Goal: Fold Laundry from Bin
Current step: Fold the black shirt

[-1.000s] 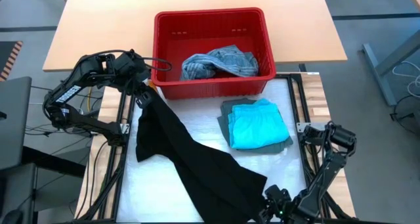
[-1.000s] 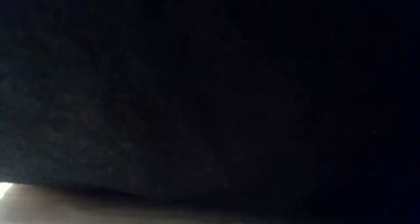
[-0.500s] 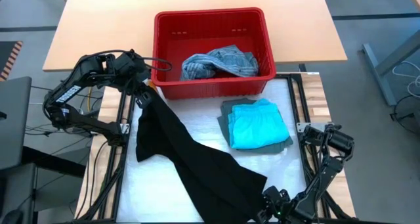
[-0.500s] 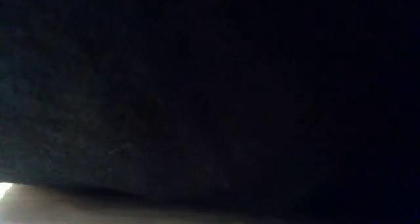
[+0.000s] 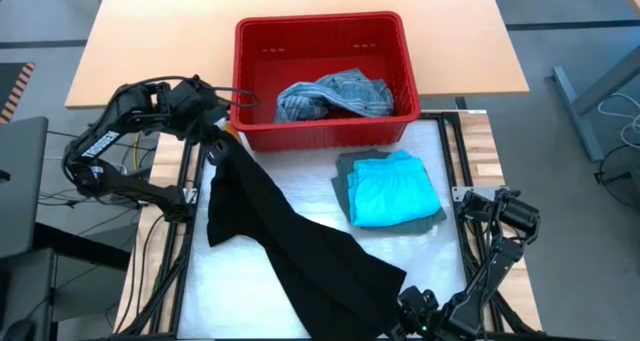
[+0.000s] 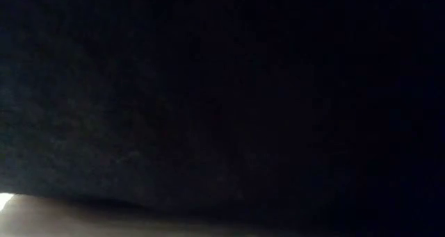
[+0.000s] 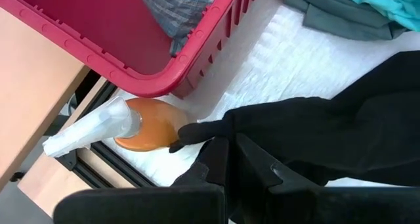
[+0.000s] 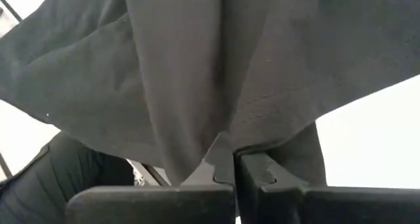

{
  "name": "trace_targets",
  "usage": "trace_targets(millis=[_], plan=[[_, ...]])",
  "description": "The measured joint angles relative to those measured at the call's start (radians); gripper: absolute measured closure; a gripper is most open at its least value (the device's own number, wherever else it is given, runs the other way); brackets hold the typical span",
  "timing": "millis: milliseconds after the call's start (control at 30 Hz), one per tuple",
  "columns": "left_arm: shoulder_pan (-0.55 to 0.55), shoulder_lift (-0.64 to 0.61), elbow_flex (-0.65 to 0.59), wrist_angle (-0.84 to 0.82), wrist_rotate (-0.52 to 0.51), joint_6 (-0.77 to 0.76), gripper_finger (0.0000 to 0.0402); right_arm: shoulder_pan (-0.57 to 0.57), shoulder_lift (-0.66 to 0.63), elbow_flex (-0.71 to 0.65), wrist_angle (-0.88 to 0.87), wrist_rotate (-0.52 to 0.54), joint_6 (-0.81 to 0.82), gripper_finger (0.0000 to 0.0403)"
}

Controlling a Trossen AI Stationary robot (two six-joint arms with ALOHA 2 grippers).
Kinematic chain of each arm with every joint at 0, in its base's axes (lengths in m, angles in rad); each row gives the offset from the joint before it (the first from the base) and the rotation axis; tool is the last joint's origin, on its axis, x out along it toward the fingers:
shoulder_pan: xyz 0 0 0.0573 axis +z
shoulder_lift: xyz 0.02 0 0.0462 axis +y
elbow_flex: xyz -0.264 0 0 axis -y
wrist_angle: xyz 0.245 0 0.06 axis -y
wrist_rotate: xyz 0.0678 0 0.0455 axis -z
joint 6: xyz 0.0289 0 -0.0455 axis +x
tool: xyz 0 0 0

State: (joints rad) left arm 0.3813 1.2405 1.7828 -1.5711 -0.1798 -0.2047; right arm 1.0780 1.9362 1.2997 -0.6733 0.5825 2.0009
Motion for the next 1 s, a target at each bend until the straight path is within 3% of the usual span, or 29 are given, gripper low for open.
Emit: trace_targets(millis=[167, 533, 767, 900, 1000], plan=[[0.000, -0.029, 0.000, 0.000, 0.002, -0.001, 0.0402, -0.012, -0.045, 0.054, -0.085, 0.055, -0.084, 0.0377], [0.000, -0.094, 0.000, 0.000, 0.023, 0.009, 0.0402, -0.023, -0.294, 0.327, -0.545, 0.507, -0.475, 0.0385], [0.000, -0.164, 0.000, 0.000, 0.013, 0.022, 0.0402, -0.069, -0.464, 0.409, -0.775, 0.544, -0.645, 0.0385], [0.000, -0.208, 0.000, 0.000, -0.064, 0.046, 0.0402, -0.117, -0.584, 0.429, -0.896, 0.570, -0.675, 0.0385], [0.000, -0.224, 0.000, 0.000, -0.154, 0.066, 0.0402, -0.164, -0.698, 0.430, -0.851, 0.627, -0.858, 0.0385]])
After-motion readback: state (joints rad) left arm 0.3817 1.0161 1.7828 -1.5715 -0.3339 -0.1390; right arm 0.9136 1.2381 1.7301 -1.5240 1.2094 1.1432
